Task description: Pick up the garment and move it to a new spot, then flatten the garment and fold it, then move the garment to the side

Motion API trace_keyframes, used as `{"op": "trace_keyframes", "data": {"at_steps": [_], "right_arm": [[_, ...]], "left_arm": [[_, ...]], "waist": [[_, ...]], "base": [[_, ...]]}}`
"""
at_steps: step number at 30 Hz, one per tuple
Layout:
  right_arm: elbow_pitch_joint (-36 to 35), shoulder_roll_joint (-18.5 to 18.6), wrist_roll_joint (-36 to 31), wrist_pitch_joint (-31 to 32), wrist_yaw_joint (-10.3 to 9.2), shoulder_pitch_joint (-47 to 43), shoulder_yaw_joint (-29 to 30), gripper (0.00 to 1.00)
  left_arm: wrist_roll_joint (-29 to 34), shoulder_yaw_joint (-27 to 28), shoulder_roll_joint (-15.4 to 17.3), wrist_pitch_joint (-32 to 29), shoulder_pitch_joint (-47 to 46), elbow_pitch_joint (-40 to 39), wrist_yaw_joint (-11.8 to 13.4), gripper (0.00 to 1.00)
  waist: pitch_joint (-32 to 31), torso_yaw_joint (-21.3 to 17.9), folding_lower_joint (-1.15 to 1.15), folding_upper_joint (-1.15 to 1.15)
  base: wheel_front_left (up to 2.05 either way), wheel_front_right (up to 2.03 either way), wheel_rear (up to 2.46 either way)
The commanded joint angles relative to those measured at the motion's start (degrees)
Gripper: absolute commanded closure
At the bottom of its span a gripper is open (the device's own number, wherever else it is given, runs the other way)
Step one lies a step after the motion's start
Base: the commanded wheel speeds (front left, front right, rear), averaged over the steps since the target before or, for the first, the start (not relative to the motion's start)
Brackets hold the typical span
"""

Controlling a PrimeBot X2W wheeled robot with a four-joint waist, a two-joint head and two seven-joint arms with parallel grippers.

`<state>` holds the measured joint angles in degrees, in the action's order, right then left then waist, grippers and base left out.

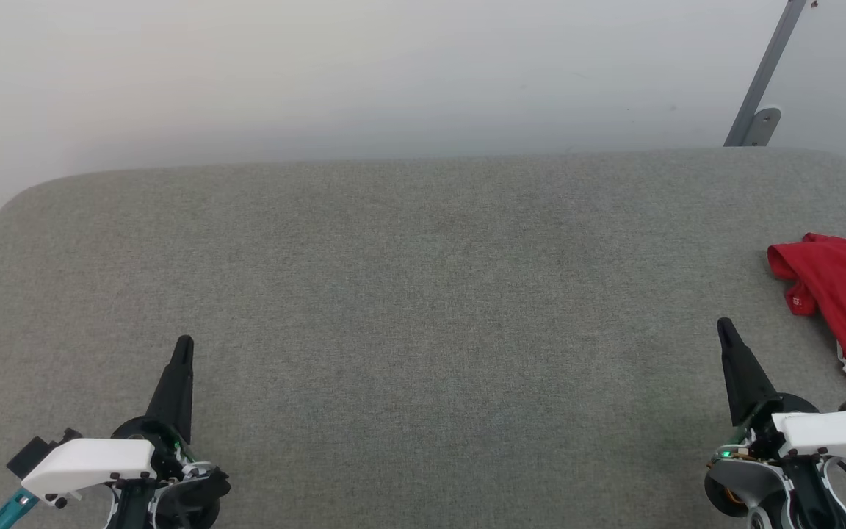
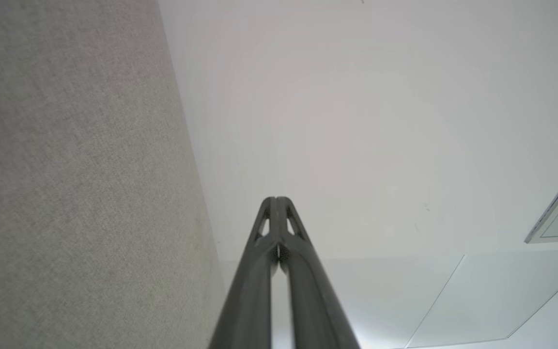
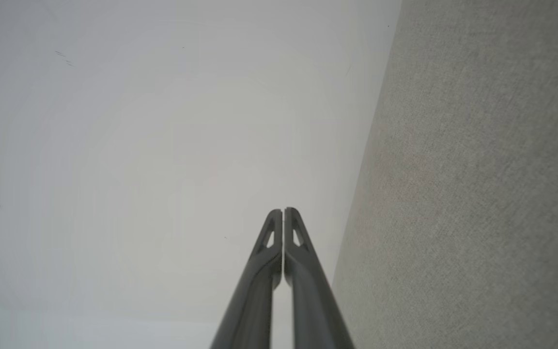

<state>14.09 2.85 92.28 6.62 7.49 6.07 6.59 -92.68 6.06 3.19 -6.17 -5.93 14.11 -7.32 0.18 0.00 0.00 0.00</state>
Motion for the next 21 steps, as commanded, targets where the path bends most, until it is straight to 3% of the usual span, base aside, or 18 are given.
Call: {"op": "trace_keyframes", "data": {"at_steps": [1, 21], "right_arm": [[-0.14, -0.09, 0.21, 0.09, 0.0, 0.36, 0.01, 1.0], [-0.14, -0.09, 0.22, 0.07, 0.0, 0.33, 0.0, 1.0]], "left_arm": [[-0.07, 0.2, -0.12, -0.24, -0.65, 0.0, -0.3, 1.0], [0.07, 0.3, -0.18, -0.35, -0.66, 0.0, -0.3, 1.0]], "waist": [[0.0, 0.0, 0.0, 0.0], [0.0, 0.0, 0.0, 0.0]], "base": [[0.0, 0.0, 0.0], [0.0, 0.0, 0.0]]}}
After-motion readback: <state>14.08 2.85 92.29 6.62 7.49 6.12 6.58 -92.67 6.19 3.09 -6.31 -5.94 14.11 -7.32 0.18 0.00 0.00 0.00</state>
